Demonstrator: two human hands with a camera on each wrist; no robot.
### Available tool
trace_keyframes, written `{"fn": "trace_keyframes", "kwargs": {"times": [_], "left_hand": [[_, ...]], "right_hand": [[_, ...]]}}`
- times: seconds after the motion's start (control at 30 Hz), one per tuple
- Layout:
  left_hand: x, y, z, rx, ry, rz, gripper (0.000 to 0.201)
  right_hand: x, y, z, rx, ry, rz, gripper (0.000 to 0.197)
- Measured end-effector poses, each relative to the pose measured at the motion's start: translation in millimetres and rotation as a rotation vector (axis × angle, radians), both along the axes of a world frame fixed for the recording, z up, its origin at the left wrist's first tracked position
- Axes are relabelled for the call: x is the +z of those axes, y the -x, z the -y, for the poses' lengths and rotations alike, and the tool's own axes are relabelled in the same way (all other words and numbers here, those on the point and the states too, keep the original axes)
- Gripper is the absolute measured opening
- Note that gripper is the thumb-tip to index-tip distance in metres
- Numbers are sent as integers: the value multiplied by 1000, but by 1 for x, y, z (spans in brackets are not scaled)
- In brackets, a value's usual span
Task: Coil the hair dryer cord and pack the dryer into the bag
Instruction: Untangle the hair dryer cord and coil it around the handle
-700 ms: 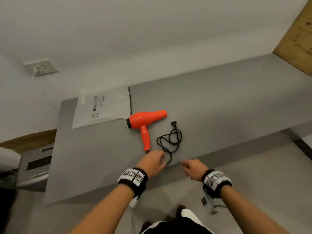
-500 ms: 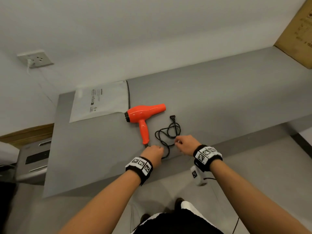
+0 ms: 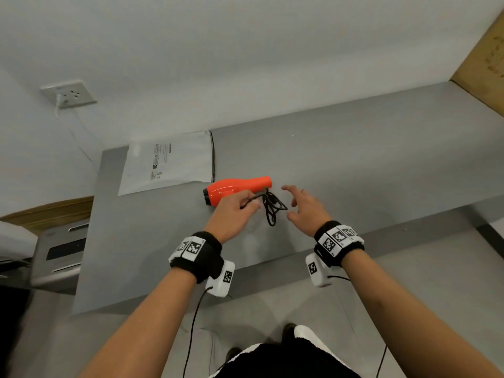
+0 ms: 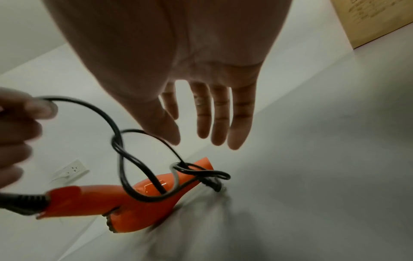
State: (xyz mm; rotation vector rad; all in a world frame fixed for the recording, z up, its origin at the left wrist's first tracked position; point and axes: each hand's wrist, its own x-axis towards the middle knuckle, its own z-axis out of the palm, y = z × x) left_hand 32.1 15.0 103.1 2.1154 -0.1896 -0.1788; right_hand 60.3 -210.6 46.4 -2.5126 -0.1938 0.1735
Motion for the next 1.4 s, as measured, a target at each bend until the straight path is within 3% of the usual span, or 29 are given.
{"fn": "trace_keyframes", "kwargs": {"times": [0.1,0.23,0.4,0.57,0.7,0.8,0.93,1.13,1.27,1.4], "left_hand": [[18,-3,-8,81,125,-24,26],[27,0,-17,145,222,-24,28],[27,8,-23,175,404,-93,36],[28,9,-26,210,534,-84,31],[29,10,-29,248,594,-66,29],[30,10,-31,286,619,-40,28],[32,8,-44,366,653,16,26],[31,15,-61,454,669,44,27],[26,19,-64,515,622,23,24],[26,14,-59,421,507,-86,18]], "right_hand": [[-5,-12,-16,-14,-17,-40,67],[-17,-19,-40,-60,-91,-145,50],[-19,-10,-74,123,-398,-255,33],[-20,-1,-99,153,-650,-337,46],[-10,3,-105,208,-622,-335,10],[-9,3,-106,191,-579,-372,9],[-7,-4,-92,-11,-617,-486,10],[-9,-16,-56,-239,-495,-285,20],[13,-15,-48,-318,-734,-278,20],[49,-10,-66,-178,-856,-186,22]]}}
